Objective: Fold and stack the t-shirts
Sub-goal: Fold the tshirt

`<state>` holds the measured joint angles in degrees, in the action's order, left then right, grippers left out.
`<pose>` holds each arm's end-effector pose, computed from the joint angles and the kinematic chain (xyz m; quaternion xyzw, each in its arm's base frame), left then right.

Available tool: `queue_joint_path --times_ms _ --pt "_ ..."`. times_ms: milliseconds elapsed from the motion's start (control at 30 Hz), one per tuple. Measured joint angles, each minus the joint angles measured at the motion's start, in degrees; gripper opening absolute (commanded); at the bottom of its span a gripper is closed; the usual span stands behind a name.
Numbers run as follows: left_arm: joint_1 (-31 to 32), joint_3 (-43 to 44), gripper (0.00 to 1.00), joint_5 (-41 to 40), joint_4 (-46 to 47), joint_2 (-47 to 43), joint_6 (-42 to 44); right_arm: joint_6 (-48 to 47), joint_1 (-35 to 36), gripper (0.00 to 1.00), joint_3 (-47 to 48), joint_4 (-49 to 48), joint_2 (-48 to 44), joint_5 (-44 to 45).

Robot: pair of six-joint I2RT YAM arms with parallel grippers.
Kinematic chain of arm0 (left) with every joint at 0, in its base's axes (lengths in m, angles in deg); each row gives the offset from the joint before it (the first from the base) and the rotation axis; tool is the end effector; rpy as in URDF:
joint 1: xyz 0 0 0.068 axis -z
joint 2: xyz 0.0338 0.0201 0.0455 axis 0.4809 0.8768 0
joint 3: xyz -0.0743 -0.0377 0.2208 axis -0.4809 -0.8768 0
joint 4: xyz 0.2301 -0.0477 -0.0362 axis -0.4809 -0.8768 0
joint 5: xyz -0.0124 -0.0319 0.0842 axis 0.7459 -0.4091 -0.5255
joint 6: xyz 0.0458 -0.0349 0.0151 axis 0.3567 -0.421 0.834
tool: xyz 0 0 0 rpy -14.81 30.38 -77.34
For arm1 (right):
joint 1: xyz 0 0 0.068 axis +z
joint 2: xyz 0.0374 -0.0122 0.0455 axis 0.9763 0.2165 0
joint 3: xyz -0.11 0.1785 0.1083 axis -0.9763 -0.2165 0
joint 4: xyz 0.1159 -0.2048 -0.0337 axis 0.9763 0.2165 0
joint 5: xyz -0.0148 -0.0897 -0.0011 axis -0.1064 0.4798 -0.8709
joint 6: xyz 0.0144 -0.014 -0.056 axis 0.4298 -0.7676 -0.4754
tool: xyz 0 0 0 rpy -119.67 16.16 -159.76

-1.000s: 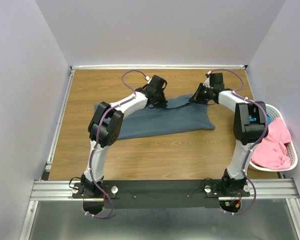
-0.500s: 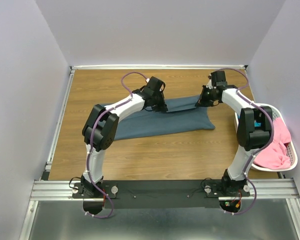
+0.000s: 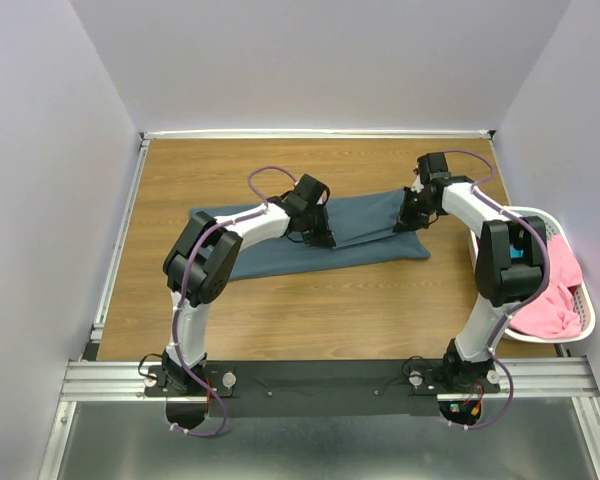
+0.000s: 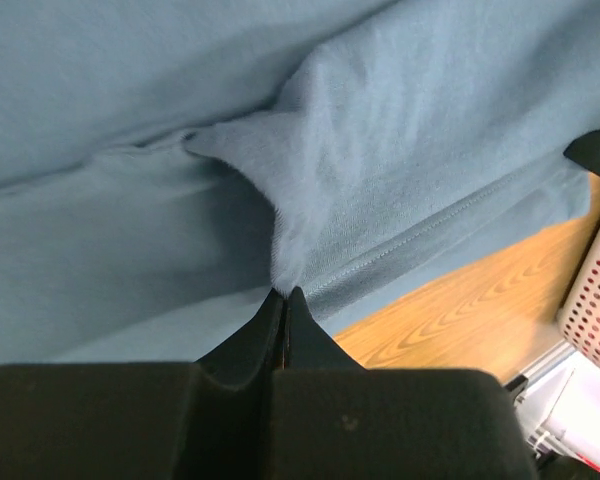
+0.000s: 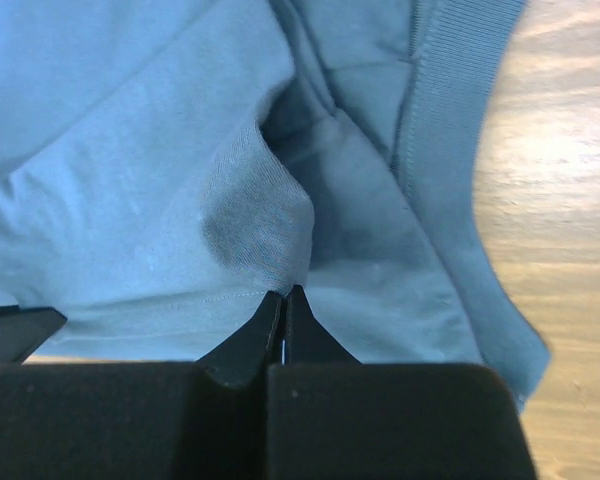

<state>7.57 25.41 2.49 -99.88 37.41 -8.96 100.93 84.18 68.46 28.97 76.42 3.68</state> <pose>0.3145 -0.2441 0.1417 -0.0770 0.9405 -0.2963 0.1470 0.3405 0.0483 0.1599 0.1039 0.9689 0.1402 0.1752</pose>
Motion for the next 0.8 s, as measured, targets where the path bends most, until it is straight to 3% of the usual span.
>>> queue_joint_path --times_ms 233,300,333,500,567,800 --pt "0.5 -0.8 0.09 0.6 1.7 -0.1 -1.2 -0.3 0.0 0.08 -0.1 1.8 -1.5 2.4" --pt "0.6 -1.0 0.18 0.6 2.1 -0.2 -1.4 -0.4 0.0 0.16 -0.8 2.1 -2.0 2.6" --pt "0.6 -1.3 0.22 0.7 2.1 -0.3 -1.6 -0.4 0.0 0.25 -1.1 2.2 -2.1 2.7" --pt "0.6 -4.4 0.59 0.6 0.9 -2.4 -1.6 -1.0 -0.3 0.41 -2.0 3.0 -2.8 4.3" --pt "0.5 -6.0 0.63 0.2 0.7 -3.9 -1.8 -1.2 -0.5 0.43 -1.9 3.1 -3.4 4.3" --pt "0.6 -6.6 0.59 -3.3 -1.5 -10.3 -1.6 -0.2 -0.5 0.42 0.6 1.2 -6.1 1.8"
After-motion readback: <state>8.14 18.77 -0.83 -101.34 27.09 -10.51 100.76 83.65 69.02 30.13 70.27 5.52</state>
